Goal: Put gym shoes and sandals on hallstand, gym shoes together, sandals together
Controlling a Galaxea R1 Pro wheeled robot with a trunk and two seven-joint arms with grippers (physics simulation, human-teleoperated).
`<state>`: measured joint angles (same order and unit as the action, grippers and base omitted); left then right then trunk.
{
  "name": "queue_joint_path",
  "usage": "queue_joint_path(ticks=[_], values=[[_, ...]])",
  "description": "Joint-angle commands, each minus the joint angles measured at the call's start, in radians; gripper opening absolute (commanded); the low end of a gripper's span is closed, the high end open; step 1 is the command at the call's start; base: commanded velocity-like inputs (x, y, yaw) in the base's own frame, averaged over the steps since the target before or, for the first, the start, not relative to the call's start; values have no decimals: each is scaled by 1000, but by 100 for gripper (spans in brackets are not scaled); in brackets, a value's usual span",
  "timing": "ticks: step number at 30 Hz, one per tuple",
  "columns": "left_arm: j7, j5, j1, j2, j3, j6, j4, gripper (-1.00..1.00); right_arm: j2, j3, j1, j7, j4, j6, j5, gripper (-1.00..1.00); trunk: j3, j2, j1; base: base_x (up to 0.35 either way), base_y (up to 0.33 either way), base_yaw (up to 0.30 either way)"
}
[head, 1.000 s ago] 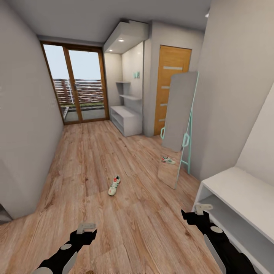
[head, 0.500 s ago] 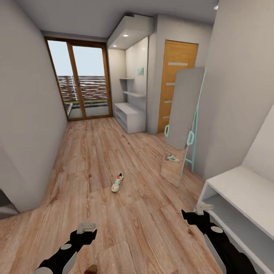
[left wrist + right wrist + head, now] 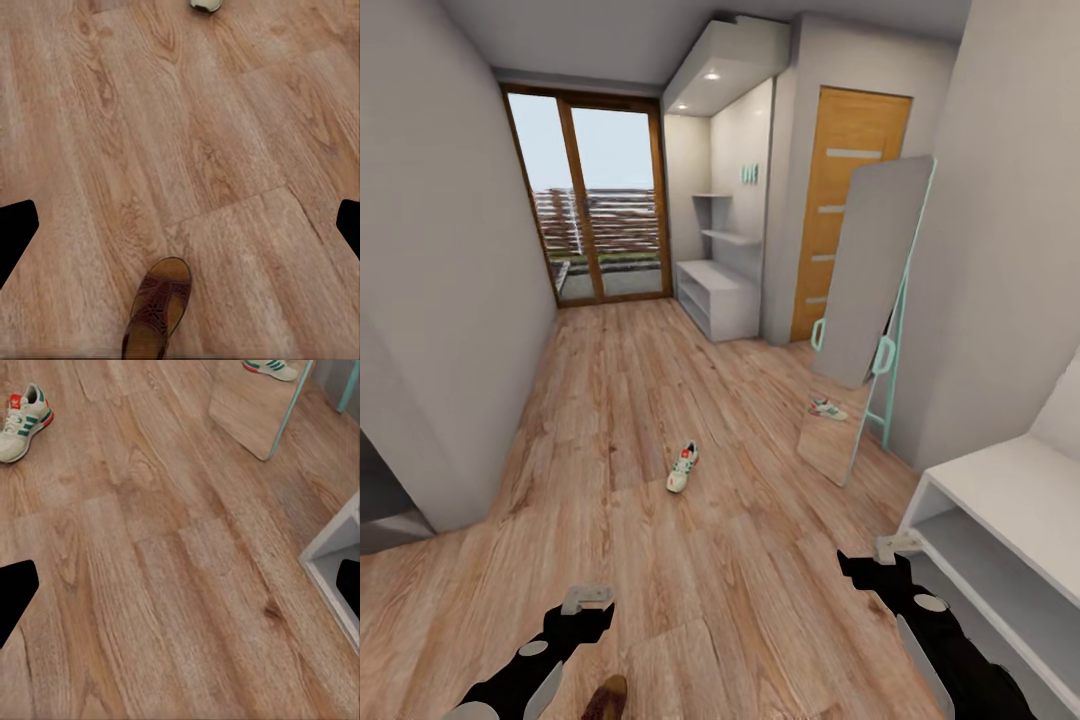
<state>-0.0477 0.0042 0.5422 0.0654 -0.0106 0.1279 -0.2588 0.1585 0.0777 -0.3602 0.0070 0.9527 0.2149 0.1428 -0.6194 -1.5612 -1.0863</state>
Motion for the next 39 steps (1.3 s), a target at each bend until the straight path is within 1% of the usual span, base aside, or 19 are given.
queue_joint_path(ticks=[1,29,34,35,39], values=[[-4,0,1,0,-1,3,1,100,1,2,0,-1,2,4,10,100,-6,-8,-4,0,0,113],[-3,0,1,1,-2,2,1,100,1,2,0,-1,0,4,9,100,-135,-204,-111,0,0,111],[-3,0,1,1,-9,3,1,100,1,2,0,-1,1,4,10,100,-158,-239,-130,0,0,116],[-4,0,1,1,-18,4,1,100,1,2,0,0,1,3,10,100,-162,-246,-134,0,0,61],[-5,0,1,1,-20,4,1,100,1,2,0,0,1,3,10,100,-177,-274,-150,0,0,36]])
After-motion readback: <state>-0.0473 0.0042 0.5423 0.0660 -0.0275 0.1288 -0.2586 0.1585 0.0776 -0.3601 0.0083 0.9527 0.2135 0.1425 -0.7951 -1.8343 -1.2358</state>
